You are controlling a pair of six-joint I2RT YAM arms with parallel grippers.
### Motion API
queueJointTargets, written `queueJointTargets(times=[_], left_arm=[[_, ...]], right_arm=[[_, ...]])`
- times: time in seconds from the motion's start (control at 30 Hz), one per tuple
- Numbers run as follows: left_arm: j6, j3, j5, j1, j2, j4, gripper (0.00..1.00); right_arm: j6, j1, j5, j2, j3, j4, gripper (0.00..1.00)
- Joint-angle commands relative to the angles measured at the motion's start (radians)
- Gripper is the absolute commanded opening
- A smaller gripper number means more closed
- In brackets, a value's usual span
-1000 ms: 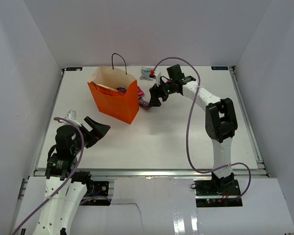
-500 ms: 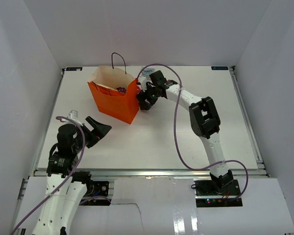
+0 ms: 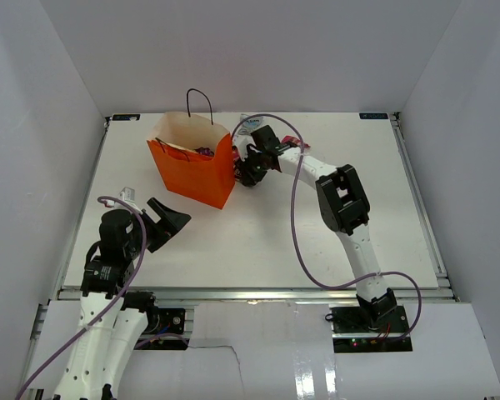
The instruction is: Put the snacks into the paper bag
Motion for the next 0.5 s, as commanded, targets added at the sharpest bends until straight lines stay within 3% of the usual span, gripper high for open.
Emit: queueJointTargets(times=[0.0, 0.23, 0.47], left_arm=[[-0.004, -0.001, 0.014, -0.003, -0.006, 0.02, 0.98], [-0.015, -0.019, 0.017, -0.003, -0.035, 0.033, 0.98], [-0.012, -0.041, 0.04, -0.003, -0.058, 0.043, 0.98]], right_arm=[[0.008, -0.027, -0.005, -0.066, -0.044, 0.011, 0.3], [-0.003, -0.126, -0.117, -0.296, -0.202, 0.018, 0.25], [-0.029, -0.134, -0.174, -0.559, -0.198, 0.044, 0.24]])
